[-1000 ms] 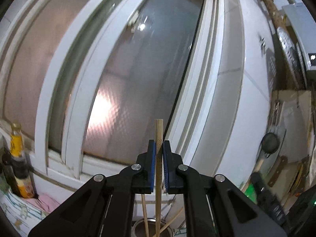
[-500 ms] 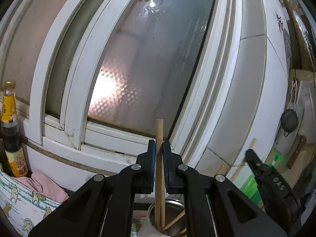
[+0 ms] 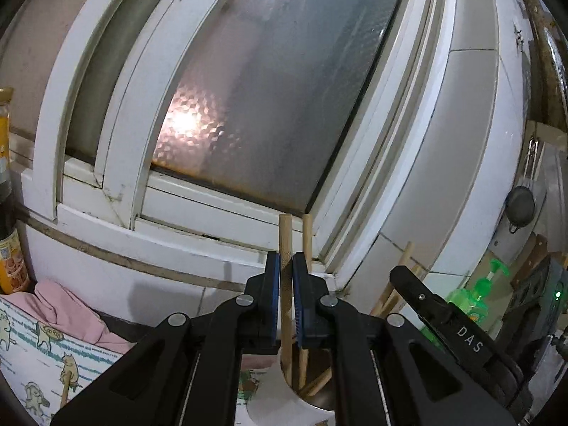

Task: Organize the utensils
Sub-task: 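Lift the chopstick with the left gripper and lower it into the white cup, then open the left gripper and withdraw it from the cup, then lower the left gripper onto a wooden chopstick on the cloth and close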

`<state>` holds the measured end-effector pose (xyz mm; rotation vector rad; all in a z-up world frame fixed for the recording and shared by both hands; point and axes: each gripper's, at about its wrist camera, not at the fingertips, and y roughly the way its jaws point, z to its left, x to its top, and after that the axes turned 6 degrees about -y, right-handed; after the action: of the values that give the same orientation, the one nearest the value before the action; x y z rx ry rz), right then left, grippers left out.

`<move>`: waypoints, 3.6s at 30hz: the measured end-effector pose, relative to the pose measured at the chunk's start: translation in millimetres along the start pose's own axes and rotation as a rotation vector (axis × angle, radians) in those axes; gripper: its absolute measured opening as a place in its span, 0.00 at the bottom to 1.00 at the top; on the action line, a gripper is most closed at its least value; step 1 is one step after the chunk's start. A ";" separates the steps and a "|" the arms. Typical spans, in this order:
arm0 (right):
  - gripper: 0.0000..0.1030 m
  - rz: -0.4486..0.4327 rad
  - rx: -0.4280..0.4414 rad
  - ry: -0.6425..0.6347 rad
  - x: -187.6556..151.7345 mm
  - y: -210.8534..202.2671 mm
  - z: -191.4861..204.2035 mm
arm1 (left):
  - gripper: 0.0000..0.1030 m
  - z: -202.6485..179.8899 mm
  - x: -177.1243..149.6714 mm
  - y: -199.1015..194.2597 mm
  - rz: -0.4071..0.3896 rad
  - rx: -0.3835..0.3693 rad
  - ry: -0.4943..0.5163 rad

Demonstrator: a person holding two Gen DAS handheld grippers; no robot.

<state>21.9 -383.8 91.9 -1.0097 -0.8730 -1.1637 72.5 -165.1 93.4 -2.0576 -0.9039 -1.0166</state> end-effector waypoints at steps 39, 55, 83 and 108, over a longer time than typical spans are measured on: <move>0.79 0.232 -0.092 -0.257 -1.5 -24.1 83.1 | 0.94 9.1 16.6 -154.1 -0.247 0.363 0.339; 0.80 0.320 0.054 -0.379 -24.3 -26.6 121.5 | 0.99 91.6 -16.6 -187.4 0.012 0.580 0.263; 0.80 0.464 0.053 -0.337 -58.9 11.0 121.2 | 0.45 124.9 -128.4 -162.1 0.477 0.517 0.166; 0.78 0.513 0.181 -0.402 -91.2 16.5 151.3 | 0.06 88.5 -46.9 -201.6 0.257 0.443 0.240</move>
<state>15.5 -211.0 52.3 -1.2453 -0.9370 -0.4470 -76.8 0.5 62.5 -1.5927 -0.6503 -0.8157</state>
